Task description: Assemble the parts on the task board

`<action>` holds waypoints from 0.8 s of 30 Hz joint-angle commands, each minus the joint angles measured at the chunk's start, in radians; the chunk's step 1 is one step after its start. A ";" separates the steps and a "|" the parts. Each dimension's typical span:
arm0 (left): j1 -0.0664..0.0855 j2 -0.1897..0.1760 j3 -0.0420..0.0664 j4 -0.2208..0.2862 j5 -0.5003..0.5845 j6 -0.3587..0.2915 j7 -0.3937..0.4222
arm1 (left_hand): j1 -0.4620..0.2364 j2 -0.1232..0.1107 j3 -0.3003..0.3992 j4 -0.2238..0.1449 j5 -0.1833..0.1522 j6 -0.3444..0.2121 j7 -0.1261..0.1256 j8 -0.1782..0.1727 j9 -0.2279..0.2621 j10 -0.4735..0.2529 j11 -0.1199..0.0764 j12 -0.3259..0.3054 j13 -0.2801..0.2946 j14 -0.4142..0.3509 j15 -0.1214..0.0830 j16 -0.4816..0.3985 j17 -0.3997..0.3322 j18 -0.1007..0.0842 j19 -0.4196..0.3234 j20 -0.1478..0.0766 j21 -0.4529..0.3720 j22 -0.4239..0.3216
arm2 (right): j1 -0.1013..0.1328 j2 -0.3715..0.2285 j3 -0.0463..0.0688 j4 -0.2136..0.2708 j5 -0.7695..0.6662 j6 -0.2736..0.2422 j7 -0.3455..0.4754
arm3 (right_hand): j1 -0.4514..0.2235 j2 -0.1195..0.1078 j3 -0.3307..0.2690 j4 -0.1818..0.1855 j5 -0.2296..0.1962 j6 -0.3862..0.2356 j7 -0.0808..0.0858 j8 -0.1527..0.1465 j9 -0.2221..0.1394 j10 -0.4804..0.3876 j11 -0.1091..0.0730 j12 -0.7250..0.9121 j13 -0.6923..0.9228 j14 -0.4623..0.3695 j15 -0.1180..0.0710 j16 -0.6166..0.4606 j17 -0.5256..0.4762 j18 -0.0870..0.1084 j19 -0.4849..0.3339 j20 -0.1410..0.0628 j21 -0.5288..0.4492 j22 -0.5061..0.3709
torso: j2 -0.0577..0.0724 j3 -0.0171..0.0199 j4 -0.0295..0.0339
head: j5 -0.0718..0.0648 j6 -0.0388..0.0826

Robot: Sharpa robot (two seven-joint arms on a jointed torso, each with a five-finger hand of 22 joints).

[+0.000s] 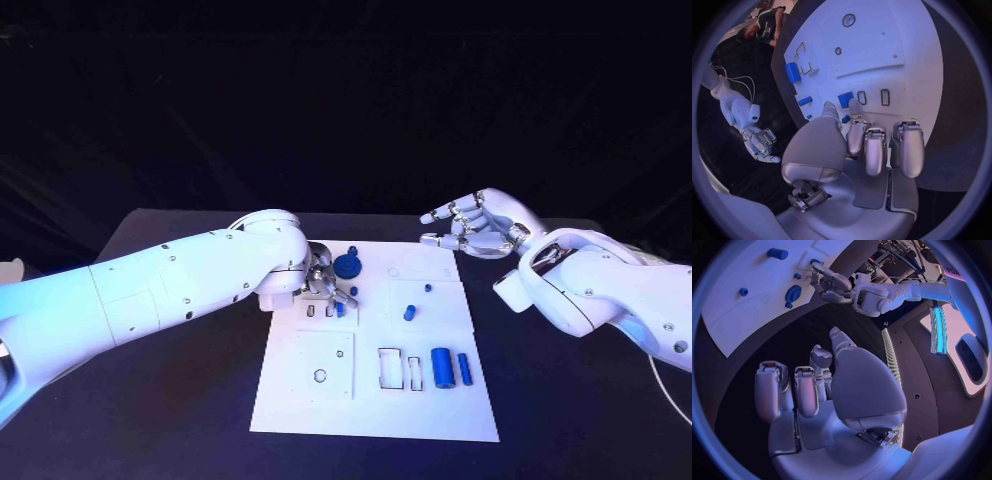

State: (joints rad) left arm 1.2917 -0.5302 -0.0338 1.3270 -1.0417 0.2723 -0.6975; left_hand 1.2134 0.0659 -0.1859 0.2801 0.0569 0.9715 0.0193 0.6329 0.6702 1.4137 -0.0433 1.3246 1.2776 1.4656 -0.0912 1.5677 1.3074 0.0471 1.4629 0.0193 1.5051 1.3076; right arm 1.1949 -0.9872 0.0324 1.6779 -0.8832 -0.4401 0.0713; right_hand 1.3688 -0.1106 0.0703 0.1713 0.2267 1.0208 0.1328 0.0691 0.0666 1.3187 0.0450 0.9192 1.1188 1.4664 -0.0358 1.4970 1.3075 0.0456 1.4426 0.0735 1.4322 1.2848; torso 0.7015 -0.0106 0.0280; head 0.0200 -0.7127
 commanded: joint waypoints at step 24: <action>-0.002 0.020 -0.001 -0.021 -0.012 0.055 -0.055 | 0.061 0.003 0.048 -0.008 0.008 -0.014 0.002 -0.004 0.015 0.007 -0.002 -0.004 0.000 0.105 -0.008 0.003 0.263 -0.019 0.052 -0.007 0.004 0.137 | -0.002 0.000 0.000 0.005 -0.016 0.017 -0.004 | -0.001 0.009 -0.008 0.002 0.011 0.004 -0.002 0.002 0.001 -0.007 -0.003 -0.003 -0.002 0.076 0.004 -0.005 0.142 0.016 -0.007 0.001 -0.004 -0.002 | 0.000 0.0006 0.0004 | 0.000 -0.009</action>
State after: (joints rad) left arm 1.2903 -0.5138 -0.0348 1.3058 -1.0493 0.3067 -0.6979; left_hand 1.2635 0.0638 -0.1396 0.2708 0.0607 0.9640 0.0195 0.6328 0.6846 1.4152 -0.0447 1.3274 1.2830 1.4655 -0.0909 1.5677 1.3075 0.0471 1.4629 0.0193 1.5050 1.3075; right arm 1.1942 -0.9885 0.0320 1.6827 -0.8882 -0.4363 0.0670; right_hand 1.3688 -0.1106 0.0678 0.1738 0.2322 1.0208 0.1328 0.0691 0.0666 1.3152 0.0415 0.9193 1.1179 1.4664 -0.0358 1.4970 1.3073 0.0456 1.4427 0.0735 1.4323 1.2848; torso 0.7015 -0.0100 0.0286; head 0.0207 -0.7211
